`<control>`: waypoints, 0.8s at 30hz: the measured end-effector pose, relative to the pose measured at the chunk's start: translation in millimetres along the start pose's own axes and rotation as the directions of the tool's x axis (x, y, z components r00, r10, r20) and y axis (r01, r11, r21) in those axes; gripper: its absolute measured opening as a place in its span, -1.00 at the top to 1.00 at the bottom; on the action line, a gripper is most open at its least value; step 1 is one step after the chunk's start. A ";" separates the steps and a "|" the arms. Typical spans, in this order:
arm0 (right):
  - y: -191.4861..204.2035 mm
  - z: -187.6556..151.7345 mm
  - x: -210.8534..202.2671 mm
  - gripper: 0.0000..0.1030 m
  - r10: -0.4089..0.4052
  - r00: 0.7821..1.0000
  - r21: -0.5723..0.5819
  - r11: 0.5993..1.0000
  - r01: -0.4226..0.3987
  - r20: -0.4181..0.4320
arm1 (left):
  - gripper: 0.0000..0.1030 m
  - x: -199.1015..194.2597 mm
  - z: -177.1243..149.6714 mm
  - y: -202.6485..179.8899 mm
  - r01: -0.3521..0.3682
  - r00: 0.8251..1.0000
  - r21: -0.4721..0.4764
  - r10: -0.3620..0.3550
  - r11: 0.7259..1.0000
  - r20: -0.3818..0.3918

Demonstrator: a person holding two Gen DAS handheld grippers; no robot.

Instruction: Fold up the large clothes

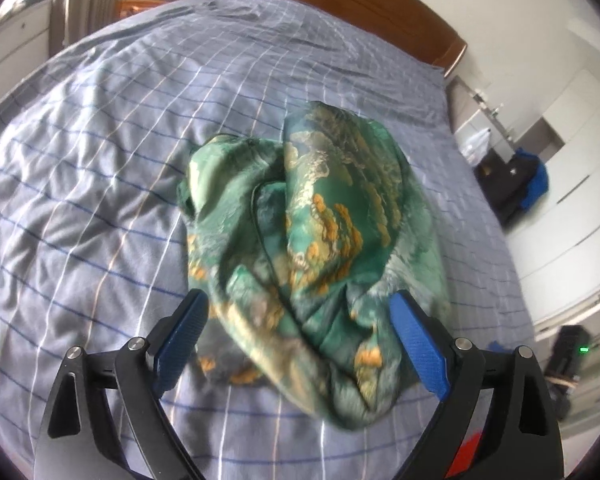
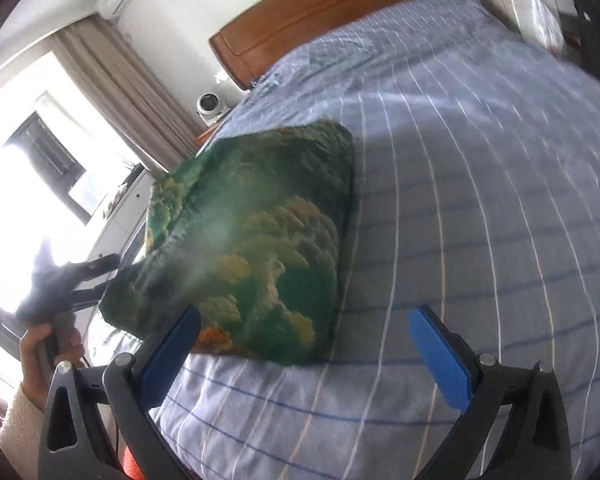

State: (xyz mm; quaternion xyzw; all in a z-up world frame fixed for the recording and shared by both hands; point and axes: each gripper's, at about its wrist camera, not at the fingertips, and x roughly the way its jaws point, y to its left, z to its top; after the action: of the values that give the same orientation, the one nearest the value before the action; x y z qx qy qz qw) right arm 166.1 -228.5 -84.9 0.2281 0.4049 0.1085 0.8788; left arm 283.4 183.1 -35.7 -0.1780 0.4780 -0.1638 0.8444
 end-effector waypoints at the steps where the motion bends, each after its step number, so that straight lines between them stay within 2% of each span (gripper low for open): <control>1: -5.8 -2.6 0.6 -0.99 0.006 1.000 0.018 1.000 -0.006 -0.009 | -0.82 -1.9 -0.6 4.5 0.015 1.000 -0.011 -0.015 1.000 -0.003; 3: -16.0 -4.8 3.7 -0.99 0.022 0.999 0.061 0.998 -0.020 -0.026 | -0.83 -2.4 -1.1 17.2 0.041 0.999 -0.040 -0.042 0.998 -0.013; 7: -37.5 -1.3 11.4 -0.99 0.115 0.992 0.188 0.977 -0.104 -0.049 | -0.83 8.8 -1.4 39.3 0.087 0.994 -0.091 -0.093 0.992 -0.054; 10: -46.2 8.5 24.7 -0.99 0.207 0.976 0.255 0.949 -0.184 -0.068 | -0.83 21.4 0.0 45.2 0.149 0.985 -0.111 -0.158 0.983 -0.075; 14: -44.1 26.5 55.1 -0.99 0.287 0.950 0.265 0.932 -0.248 -0.121 | -0.83 40.4 6.7 46.2 0.203 0.973 -0.132 -0.215 0.970 -0.088; 16: -40.3 35.8 73.4 -1.00 0.311 0.939 0.256 0.929 -0.267 -0.149 | -0.86 52.3 11.3 47.4 0.193 0.973 -0.133 -0.208 0.972 -0.105; 19: -32.9 46.7 112.4 -1.00 0.367 0.903 0.251 0.917 -0.310 -0.223 | -0.96 69.7 15.1 52.4 0.127 0.982 -0.119 -0.142 0.985 -0.128; 22: -26.0 48.6 151.5 -1.00 0.359 0.890 0.248 0.923 -0.294 -0.281 | -0.99 91.1 14.8 52.0 0.087 0.982 -0.096 -0.102 0.991 -0.161; 24: -21.9 46.4 168.3 -1.00 0.369 0.886 0.263 0.918 -0.299 -0.282 | -0.99 103.3 13.1 53.6 0.090 0.978 -0.109 -0.109 0.990 -0.179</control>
State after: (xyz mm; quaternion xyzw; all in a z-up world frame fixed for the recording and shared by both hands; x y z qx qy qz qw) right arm 310.7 -199.0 -180.7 0.3658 0.5082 0.2513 0.7381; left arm 351.0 186.1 -131.3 -0.2279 0.5522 -0.1975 0.7772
